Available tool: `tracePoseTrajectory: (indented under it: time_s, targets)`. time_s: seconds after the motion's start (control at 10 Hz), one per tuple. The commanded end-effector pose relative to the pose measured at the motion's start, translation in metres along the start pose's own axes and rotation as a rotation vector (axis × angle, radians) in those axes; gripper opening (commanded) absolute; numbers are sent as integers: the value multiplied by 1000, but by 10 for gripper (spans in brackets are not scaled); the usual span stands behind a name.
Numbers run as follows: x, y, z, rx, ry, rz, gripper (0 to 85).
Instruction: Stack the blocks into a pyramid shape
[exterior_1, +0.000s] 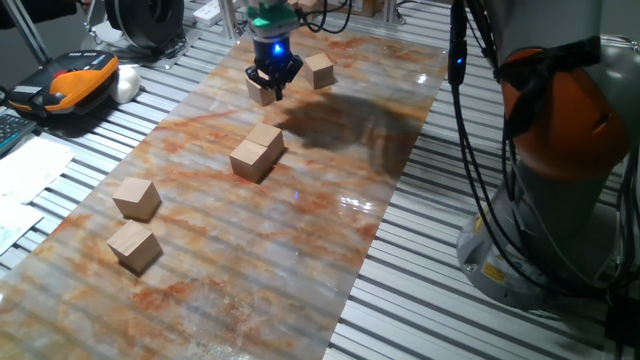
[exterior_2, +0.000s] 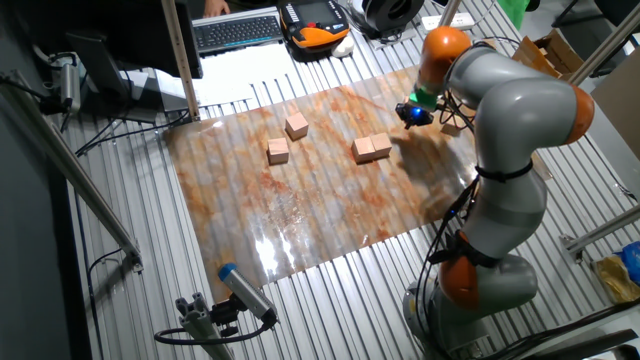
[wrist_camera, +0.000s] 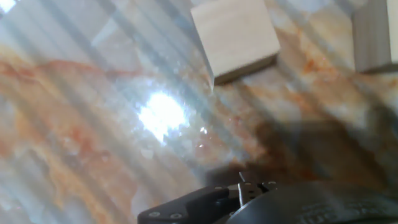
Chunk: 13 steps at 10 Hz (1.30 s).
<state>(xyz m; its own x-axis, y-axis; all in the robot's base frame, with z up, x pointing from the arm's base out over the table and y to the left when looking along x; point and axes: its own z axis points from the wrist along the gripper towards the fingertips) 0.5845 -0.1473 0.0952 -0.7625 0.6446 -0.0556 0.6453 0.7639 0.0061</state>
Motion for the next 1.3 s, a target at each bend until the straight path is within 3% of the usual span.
tracePoseTrajectory:
  time_s: [0.0,0.6,0.7,0.9,1.2]
  targets:
    - [-5,0,-1,0,0,-4,0]
    - [-24,2,2,11,-29,-38,0]
    - [-29,3,2,10,-19,-36,0]
    - [-43,5,2,11,33,-9,0]
    - [-45,6,7,44,4,-64,0]
